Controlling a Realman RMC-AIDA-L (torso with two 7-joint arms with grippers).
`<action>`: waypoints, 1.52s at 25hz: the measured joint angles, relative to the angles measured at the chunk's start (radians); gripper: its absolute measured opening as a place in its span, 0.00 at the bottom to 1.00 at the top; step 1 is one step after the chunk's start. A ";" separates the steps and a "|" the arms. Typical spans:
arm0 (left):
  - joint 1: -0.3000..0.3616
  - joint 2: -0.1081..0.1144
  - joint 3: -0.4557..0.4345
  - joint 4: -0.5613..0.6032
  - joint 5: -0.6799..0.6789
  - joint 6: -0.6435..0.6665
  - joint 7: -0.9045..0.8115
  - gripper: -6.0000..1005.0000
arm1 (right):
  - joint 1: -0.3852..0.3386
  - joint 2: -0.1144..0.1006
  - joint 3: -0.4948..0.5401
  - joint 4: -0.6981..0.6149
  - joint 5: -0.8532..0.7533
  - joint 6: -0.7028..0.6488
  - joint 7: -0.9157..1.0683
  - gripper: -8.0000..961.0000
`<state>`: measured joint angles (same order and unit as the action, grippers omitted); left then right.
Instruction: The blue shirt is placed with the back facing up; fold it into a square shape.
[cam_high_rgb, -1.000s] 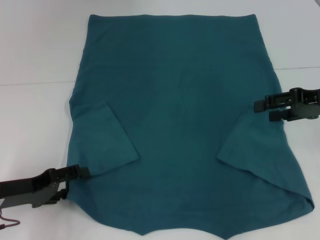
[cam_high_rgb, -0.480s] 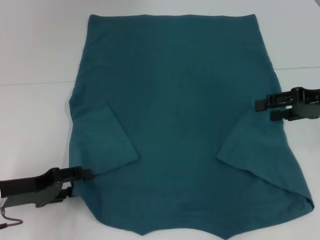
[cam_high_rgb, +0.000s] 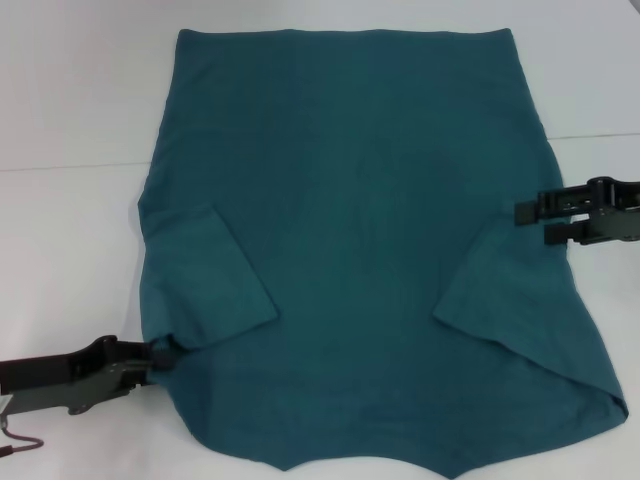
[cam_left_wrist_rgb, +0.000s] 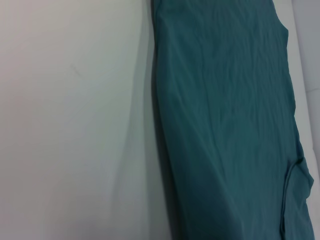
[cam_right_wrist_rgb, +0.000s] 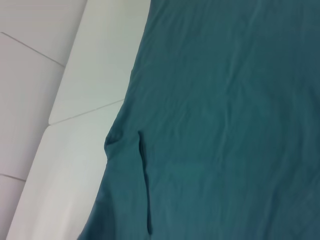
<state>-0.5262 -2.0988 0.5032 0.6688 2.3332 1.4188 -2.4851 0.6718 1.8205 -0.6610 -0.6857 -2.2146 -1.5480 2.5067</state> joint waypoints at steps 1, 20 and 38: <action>0.000 0.001 0.000 0.000 0.000 0.000 0.000 0.43 | 0.000 -0.001 0.000 0.000 -0.001 -0.004 -0.002 0.83; -0.015 0.011 0.000 0.001 -0.009 -0.015 0.000 0.05 | -0.141 -0.087 0.078 -0.001 -0.082 -0.250 -0.040 0.83; -0.015 0.010 0.000 0.000 -0.009 -0.028 -0.003 0.05 | -0.125 -0.022 0.069 -0.003 -0.321 -0.158 -0.062 0.83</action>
<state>-0.5415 -2.0892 0.5031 0.6687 2.3240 1.3906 -2.4881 0.5465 1.7982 -0.5925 -0.6889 -2.5357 -1.7064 2.4452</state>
